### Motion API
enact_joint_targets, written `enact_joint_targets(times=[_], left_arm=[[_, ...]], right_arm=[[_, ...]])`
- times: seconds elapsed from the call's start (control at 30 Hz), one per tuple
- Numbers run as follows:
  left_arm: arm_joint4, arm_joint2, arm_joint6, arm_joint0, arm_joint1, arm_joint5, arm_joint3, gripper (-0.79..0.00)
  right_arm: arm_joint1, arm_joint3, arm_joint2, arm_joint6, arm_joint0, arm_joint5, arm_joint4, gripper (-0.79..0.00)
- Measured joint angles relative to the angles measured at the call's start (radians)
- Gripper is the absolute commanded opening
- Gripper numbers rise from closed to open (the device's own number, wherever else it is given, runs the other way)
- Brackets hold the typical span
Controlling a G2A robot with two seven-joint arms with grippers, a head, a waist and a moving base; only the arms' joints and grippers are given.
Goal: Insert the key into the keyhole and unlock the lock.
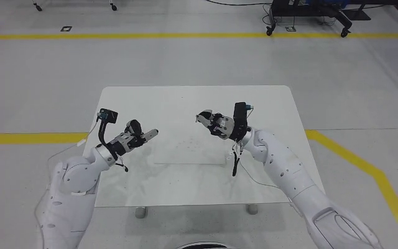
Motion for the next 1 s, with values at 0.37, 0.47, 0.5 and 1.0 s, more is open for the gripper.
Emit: enact_joint_targets(times=[0.37, 0.47, 0.5, 1.0], left_arm=[[0.002, 0.012, 0.004, 0.004, -0.001, 0.002, -0.003, 0.0], [-0.065, 0.053, -0.028, -0.001, -0.002, 0.0, -0.003, 0.0], [-0.104, 0.066, -0.049, -0.006, -0.003, 0.0, 0.0, 0.0], [-0.37, 0.12, -0.216, -0.083, -0.002, 0.054, 0.05, 0.0]], right_arm=[[-0.001, -0.015, 0.002, 0.008, -0.012, 0.012, 0.015, -0.785], [-0.001, -0.029, 0.004, 0.024, -0.028, -0.027, 0.073, -0.785], [-0.001, -0.027, 0.003, 0.033, -0.028, -0.045, 0.092, -0.785], [-0.011, -0.008, -0.016, 0.086, -0.021, -0.066, 0.213, -0.785]])
